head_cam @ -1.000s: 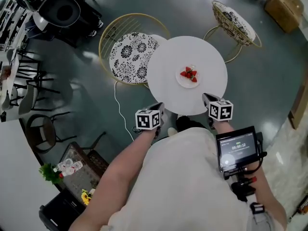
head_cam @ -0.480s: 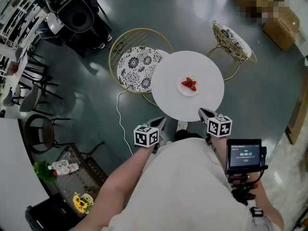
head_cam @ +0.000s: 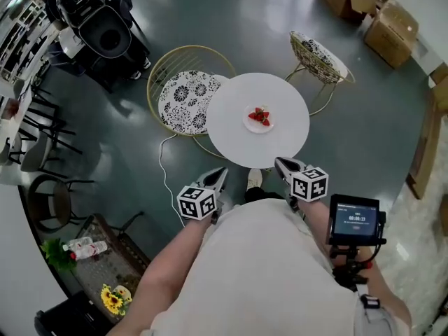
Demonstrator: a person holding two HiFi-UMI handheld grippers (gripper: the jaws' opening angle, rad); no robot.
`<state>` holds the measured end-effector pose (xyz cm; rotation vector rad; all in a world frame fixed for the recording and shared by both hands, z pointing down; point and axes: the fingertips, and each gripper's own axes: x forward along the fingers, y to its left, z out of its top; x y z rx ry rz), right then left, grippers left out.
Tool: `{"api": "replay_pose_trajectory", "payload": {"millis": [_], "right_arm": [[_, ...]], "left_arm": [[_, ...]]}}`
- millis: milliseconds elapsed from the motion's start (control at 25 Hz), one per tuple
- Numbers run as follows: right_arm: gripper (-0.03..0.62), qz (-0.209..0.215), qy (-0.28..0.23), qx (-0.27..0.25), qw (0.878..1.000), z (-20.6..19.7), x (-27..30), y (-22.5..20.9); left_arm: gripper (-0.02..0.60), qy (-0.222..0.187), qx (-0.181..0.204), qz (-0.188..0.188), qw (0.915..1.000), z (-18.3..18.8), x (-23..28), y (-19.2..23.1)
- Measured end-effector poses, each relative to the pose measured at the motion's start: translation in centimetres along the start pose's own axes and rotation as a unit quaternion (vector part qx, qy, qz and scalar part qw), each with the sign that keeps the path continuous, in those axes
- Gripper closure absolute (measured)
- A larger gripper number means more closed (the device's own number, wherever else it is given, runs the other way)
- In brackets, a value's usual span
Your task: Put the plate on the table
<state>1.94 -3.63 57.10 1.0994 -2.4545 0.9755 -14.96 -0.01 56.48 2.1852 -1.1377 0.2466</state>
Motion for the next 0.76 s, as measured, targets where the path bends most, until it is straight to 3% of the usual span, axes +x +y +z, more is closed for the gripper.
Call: {"api": "replay_pose_trajectory", "payload": {"millis": [200,760], "right_arm": [[0.589,0.012,0.004,-0.014,1.0,-0.8,0.4,1.2],[0.589,-0.003,0.006,-0.007,1.0,-3.5,-3.8,2.7]], "left_arm": [[0.576,-0.004,0.006,0.0,1.0,-0.6,-0.6,-0.4],[0.577,0.019,0.015,-0.032,0.9992,-3.4,-2.2,-4.5]]}}
